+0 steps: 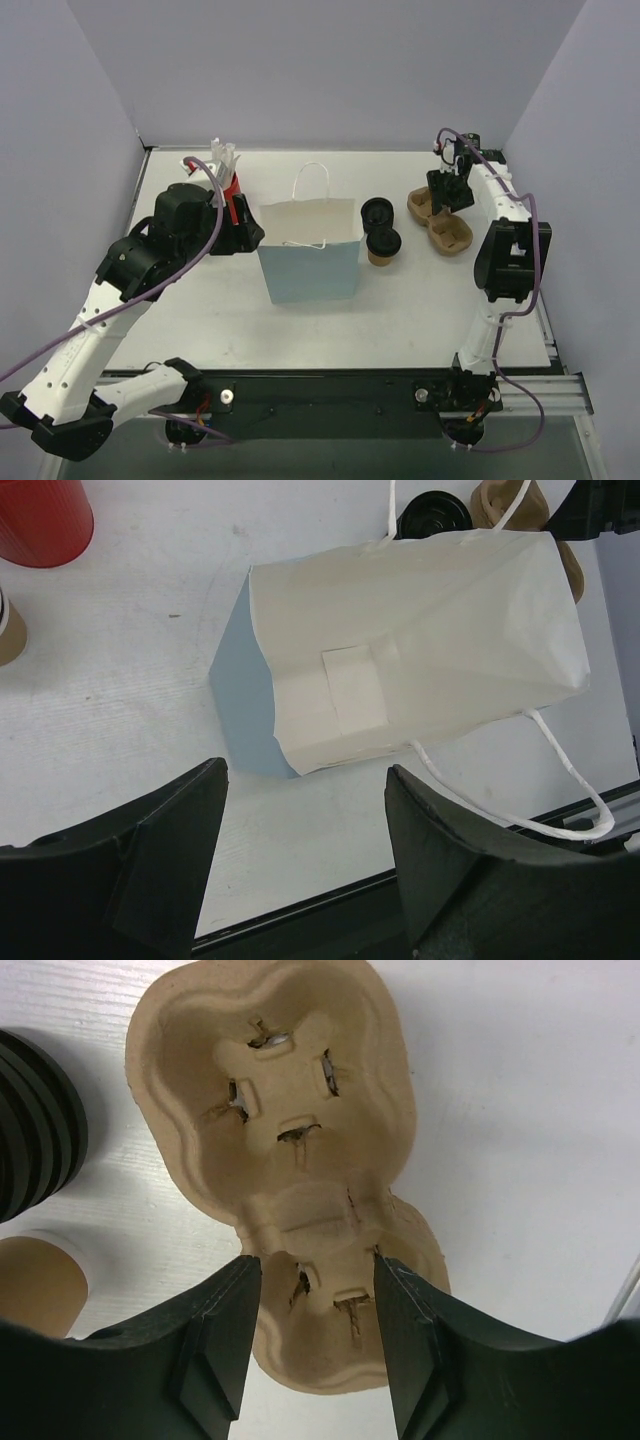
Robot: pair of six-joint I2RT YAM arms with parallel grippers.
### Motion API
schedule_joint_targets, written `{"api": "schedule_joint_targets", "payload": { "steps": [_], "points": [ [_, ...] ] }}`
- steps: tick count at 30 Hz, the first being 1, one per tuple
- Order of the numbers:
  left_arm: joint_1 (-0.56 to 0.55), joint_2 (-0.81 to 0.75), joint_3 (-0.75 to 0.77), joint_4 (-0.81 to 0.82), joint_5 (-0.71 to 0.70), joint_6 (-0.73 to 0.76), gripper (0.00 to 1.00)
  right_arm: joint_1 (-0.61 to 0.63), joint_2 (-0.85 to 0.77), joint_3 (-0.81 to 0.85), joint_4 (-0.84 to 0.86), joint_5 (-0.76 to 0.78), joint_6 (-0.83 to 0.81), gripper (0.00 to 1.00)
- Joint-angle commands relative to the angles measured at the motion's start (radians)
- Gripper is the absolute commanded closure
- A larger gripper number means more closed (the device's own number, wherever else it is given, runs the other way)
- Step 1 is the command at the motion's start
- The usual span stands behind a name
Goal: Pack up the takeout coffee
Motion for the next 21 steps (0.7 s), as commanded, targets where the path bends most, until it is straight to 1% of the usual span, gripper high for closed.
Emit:
{"api": "schedule_joint_targets", "payload": {
  "steps": [1,13,21],
  "points": [
    [-0.001,-0.003,-0.006,0.028,0.004,-0.016,0.26,0.015,0.040,0.036,-0.045,-0.018,-0.009,0.50],
    [-0.001,-0.009,-0.021,0.025,-0.021,-0.023,0.26,0.029,0.077,0.013,-0.049,0.045,0.006,0.50],
    [-0.001,-0.001,-0.024,0.030,-0.018,-0.011,0.26,0.023,0.078,0.036,-0.049,0.042,0.003,0.50]
  ]
}}
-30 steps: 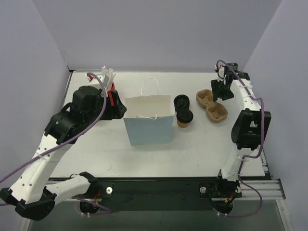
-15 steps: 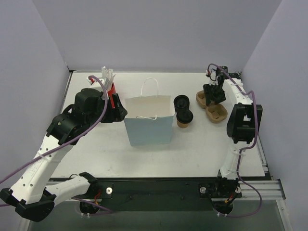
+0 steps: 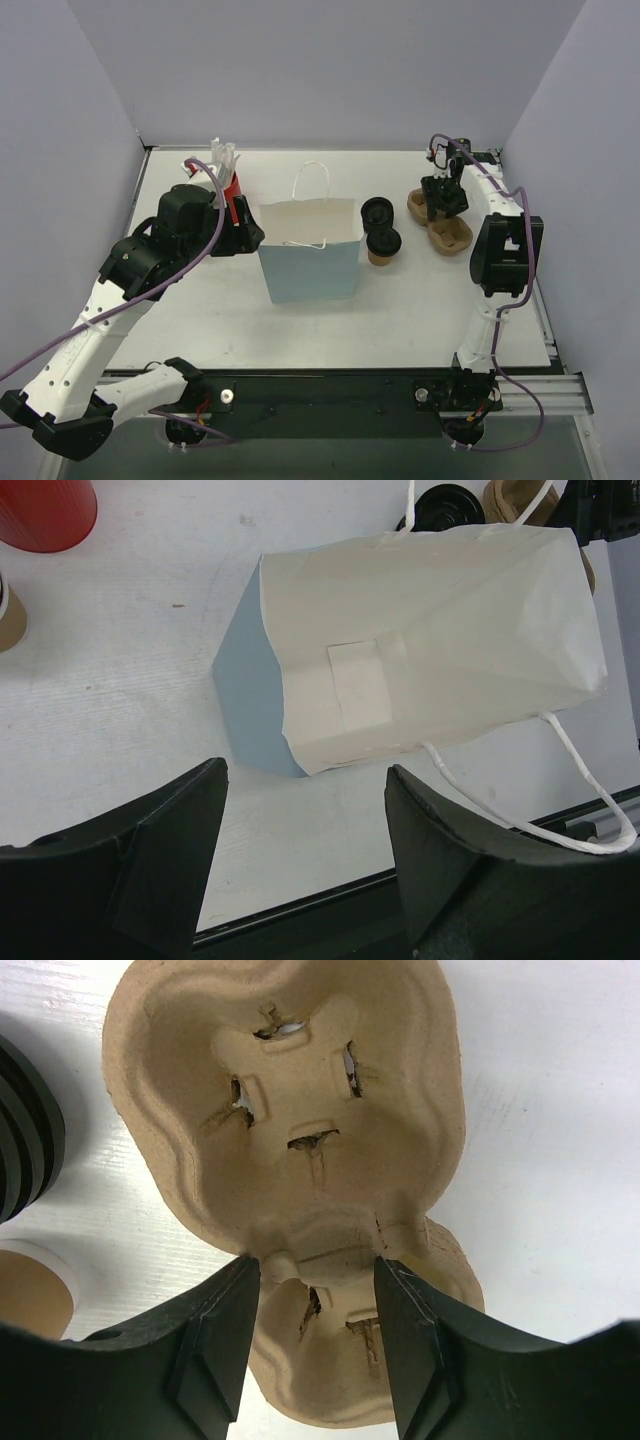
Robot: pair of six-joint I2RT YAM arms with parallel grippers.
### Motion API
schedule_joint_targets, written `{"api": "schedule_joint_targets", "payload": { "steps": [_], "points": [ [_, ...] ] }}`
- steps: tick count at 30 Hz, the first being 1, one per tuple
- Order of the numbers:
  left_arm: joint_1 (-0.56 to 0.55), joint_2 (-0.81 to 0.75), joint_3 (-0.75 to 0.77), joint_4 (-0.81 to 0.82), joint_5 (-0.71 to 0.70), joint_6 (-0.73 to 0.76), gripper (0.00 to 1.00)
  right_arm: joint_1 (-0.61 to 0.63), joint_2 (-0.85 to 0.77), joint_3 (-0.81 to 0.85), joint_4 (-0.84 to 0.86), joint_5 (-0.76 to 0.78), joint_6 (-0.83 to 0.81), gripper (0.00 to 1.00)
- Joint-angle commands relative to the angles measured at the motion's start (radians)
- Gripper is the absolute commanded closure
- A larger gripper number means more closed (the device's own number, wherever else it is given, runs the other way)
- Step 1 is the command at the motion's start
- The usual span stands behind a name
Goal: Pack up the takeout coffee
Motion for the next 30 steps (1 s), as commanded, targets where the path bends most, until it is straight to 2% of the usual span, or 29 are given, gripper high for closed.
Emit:
{"api": "schedule_joint_targets", "payload": {
  "steps": [1,8,15,30],
  "points": [
    [-0.001,0.002,0.004,0.031,-0.008,0.006,0.26,-0.003,0.003,0.037,-0.042,0.024,-0.002,0.49],
    [-0.001,0.011,0.007,0.040,-0.001,0.009,0.26,-0.009,-0.002,0.050,-0.049,0.024,-0.007,0.45],
    [-0.001,0.011,0.007,0.043,-0.002,0.011,0.26,-0.019,0.018,0.054,-0.051,0.007,-0.007,0.49],
    [-0.001,0.016,0.007,0.044,-0.005,0.009,0.26,-0.023,0.049,0.061,-0.057,-0.017,-0.002,0.49]
  ]
}}
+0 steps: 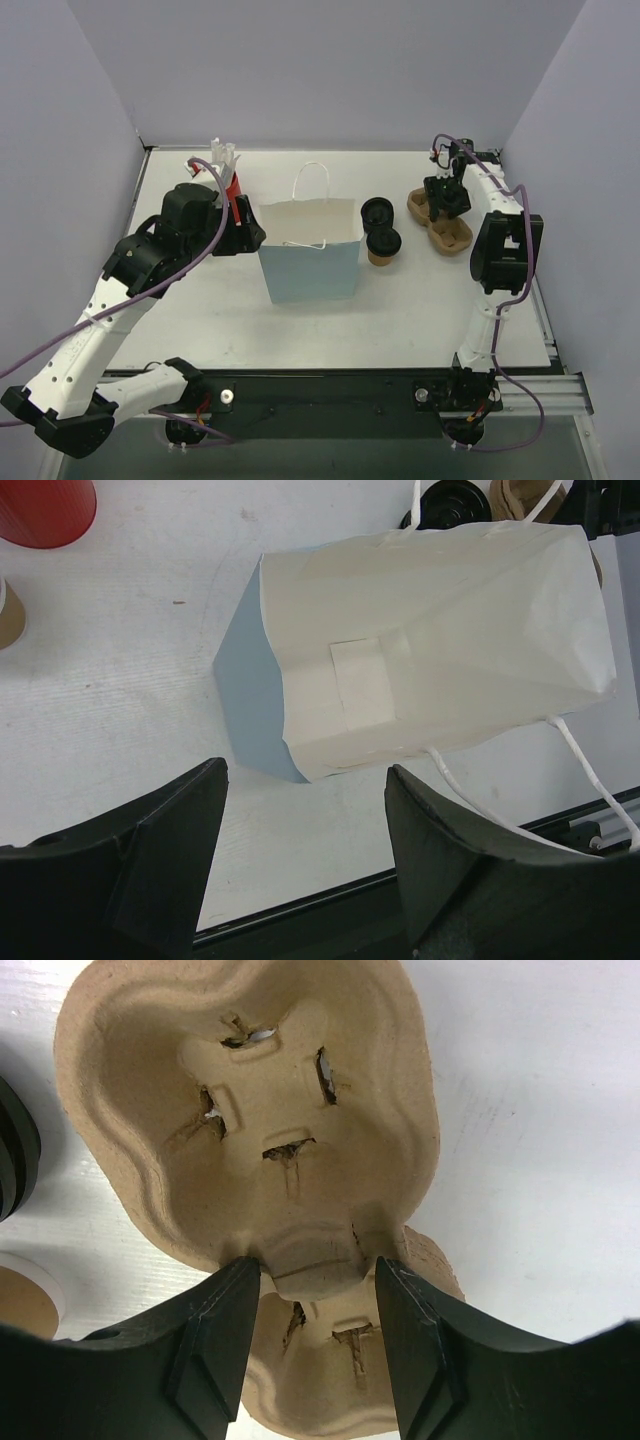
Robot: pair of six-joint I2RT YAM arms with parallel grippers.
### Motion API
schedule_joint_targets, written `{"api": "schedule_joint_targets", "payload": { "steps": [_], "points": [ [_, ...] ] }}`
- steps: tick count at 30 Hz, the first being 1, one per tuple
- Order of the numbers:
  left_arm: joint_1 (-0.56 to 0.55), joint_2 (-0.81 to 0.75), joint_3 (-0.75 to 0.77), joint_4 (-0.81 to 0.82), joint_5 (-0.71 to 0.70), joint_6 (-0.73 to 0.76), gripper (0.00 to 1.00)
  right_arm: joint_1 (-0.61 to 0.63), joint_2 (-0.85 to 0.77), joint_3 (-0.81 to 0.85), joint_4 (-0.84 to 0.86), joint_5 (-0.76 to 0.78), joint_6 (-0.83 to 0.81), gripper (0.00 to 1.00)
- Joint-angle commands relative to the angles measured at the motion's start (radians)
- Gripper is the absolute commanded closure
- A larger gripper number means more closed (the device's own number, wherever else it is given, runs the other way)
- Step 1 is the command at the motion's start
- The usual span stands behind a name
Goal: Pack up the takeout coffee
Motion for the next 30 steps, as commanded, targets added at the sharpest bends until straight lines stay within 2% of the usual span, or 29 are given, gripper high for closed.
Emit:
{"api": "schedule_joint_targets", "payload": {
  "steps": [1,5,14,30],
  "points": [
    [-0.001,0.000,0.007,0.043,-0.006,0.009,0.26,-0.003,0.017,0.031,-0.045,-0.013,-0.002,0.49],
    [-0.001,-0.001,0.007,0.043,-0.013,0.013,0.26,-0.003,0.027,0.041,-0.045,-0.013,-0.001,0.52],
    [-0.001,0.000,0.004,0.040,-0.020,0.017,0.26,-0.003,0.017,0.064,-0.049,-0.018,-0.004,0.68],
    [-0.001,-0.030,-0.016,0.052,-0.015,0.013,0.26,0.000,-0.106,0.056,-0.065,0.024,0.007,0.73]
  ]
}}
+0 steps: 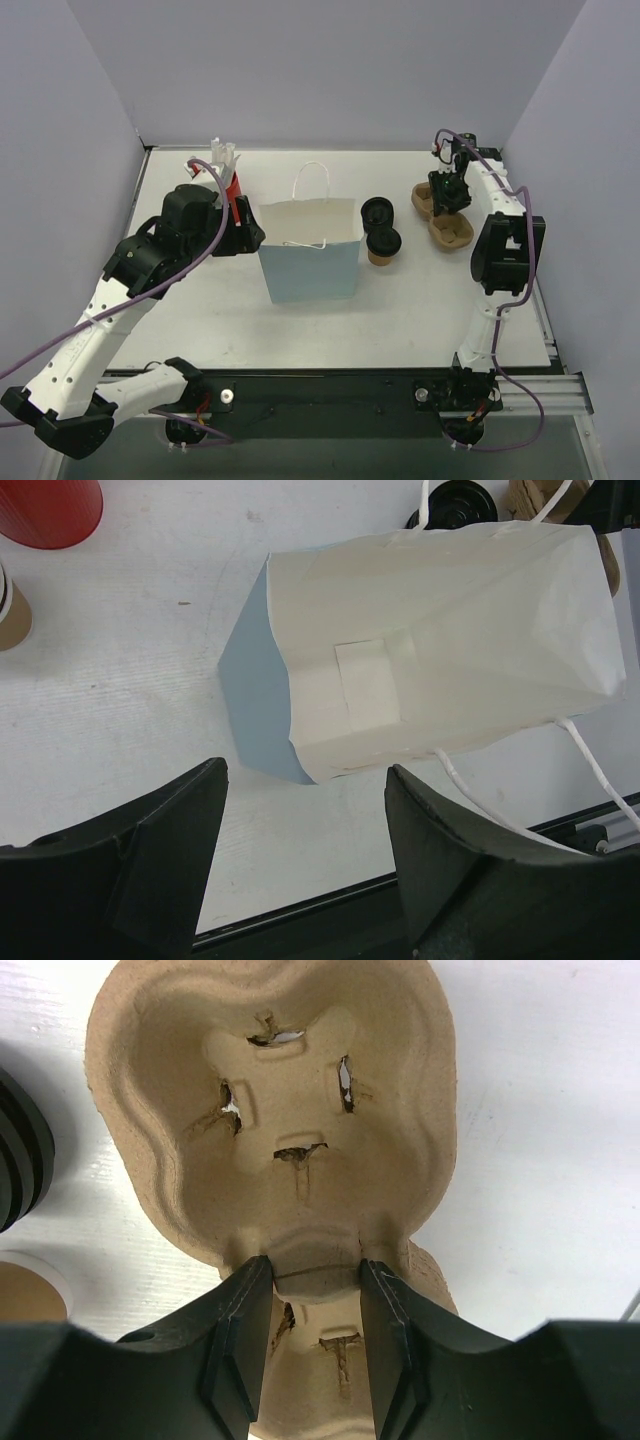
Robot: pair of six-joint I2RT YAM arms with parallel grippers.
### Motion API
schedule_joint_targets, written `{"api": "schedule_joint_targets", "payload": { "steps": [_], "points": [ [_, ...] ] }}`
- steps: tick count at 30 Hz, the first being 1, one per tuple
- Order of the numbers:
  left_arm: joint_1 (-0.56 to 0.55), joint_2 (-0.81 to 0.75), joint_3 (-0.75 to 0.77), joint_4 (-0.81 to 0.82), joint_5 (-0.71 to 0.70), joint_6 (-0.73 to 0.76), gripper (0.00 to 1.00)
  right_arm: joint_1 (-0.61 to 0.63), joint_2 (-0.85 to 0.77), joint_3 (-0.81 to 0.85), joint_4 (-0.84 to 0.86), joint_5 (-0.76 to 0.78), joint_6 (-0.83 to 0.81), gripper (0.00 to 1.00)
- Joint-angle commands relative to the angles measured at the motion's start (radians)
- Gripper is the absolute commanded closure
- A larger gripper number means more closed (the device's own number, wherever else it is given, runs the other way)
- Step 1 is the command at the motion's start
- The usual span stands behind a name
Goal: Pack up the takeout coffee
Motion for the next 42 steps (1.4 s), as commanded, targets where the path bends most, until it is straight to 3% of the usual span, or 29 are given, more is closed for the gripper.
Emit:
{"api": "schedule_joint_targets", "payload": {
  "steps": [1,7,22,28,42],
  "points": [
    [-0.001,-0.030,-0.009,0.042,-0.003,0.009,0.26,0.002,-0.101,0.011,-0.043,0.012,0.010,0.73],
    [-0.002,-0.044,-0.022,0.039,-0.003,0.005,0.26,-0.003,-0.056,-0.003,-0.046,0.011,0.043,0.69],
    [-0.002,-0.047,-0.027,0.045,0.008,-0.012,0.26,-0.005,-0.032,0.060,-0.135,0.031,0.146,0.71],
    [-0.002,-0.045,-0.024,0.043,0.011,-0.008,0.26,-0.006,-0.013,0.054,-0.133,0.023,0.116,0.57],
    [-0.002,-0.065,-0.033,0.022,-0.001,0.009,0.26,-0.014,0.011,0.028,-0.132,-0.045,0.025,0.45]
  ]
}}
